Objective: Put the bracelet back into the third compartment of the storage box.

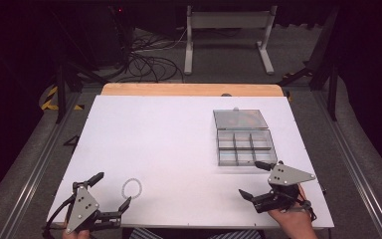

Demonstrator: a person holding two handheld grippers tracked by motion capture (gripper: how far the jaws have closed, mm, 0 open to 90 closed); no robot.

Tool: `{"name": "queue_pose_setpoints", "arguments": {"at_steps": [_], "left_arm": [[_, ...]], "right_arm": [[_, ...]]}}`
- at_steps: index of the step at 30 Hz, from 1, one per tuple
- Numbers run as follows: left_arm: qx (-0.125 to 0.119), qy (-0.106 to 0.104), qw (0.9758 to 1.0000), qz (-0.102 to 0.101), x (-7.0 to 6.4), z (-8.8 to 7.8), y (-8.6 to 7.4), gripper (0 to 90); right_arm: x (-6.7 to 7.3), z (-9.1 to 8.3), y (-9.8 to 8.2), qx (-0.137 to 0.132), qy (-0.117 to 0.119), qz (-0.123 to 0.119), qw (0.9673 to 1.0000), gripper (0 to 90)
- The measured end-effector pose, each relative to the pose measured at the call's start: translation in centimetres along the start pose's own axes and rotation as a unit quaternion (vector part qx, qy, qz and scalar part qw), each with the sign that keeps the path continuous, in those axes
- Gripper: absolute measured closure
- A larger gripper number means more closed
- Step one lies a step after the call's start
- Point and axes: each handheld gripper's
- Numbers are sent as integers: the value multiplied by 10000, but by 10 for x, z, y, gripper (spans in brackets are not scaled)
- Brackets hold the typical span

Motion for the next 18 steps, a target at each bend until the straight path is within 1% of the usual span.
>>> {"name": "queue_pose_setpoints", "arguments": {"at_steps": [3, 5, 6, 11, 12, 18], "left_arm": [[5, -5, 10000, 26, 0, 0, 0, 2], [10, -9, 10000, 26, 0, 0, 0, 3], [13, -18, 10000, 19, 0, 0, 0, 3], [14, -18, 10000, -19, 0, 1, -1, 3], [15, -17, 10000, -19, 0, 1, -1, 3], [9, -8, 10000, -22, 0, 0, -1, 3]], "right_arm": [[1, 4, 3, 6, 49, -16, 10000, 37], [4, 11, 7, 26, 134, -11, 9999, 37], [5, 13, 8, 24, 157, -50, 9999, 37], [7, 21, 15, -2, 251, -48, 9997, 37], [9, 26, 18, -17, 308, -45, 9995, 39], [15, 43, 28, 30, 443, -113, 9989, 40]]}}
Point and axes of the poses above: each handheld gripper's, and its own axes: z roughly forward along the jaws, y roughly out of its top, x roughly to its left, and after that the axes turned 13 degrees about -x, right-handed
